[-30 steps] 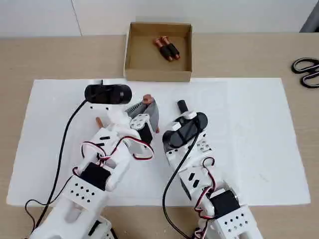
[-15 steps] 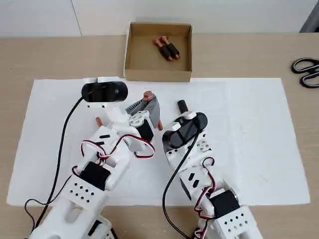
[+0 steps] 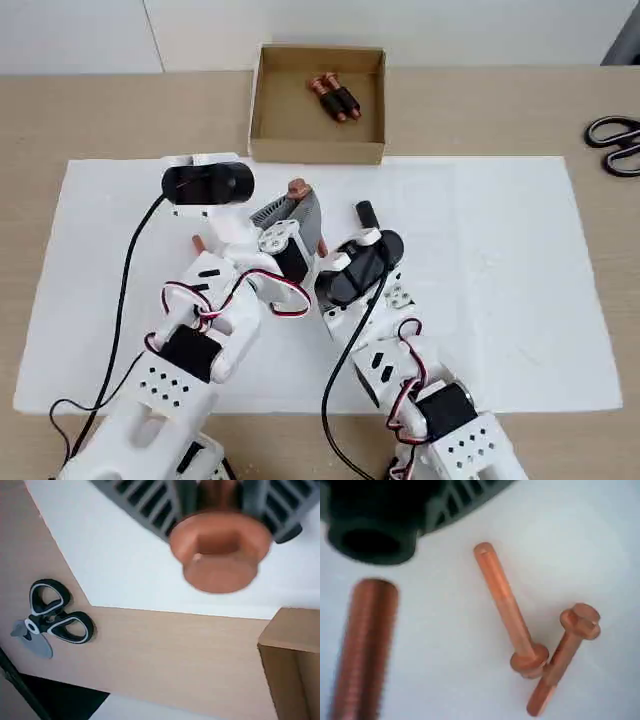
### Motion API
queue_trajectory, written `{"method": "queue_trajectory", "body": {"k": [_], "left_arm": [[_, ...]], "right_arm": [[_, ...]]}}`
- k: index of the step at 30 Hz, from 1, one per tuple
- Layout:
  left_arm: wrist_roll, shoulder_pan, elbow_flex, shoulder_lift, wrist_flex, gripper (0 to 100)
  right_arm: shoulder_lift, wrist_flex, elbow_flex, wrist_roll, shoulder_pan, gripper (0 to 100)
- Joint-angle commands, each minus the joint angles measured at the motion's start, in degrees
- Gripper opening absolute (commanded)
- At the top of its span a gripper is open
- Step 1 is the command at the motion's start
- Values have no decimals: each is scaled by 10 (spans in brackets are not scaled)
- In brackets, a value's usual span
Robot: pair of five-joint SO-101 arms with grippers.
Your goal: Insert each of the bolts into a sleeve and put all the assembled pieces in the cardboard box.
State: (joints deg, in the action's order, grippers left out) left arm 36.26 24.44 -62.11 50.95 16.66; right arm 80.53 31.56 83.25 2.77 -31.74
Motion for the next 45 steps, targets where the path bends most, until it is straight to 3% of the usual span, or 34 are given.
{"method": "queue_trajectory", "body": {"k": [1,23,45], "left_arm": [[3,21,11,20,-18,5],[-1,5,-12,21,-17,5],[-1,39,-39,21,-17,5]], "right_arm": [[10,1,-2,-3,-2,9],[10,1,-2,-2,-1,9],[10,1,-2,-1,-1,9]]}}
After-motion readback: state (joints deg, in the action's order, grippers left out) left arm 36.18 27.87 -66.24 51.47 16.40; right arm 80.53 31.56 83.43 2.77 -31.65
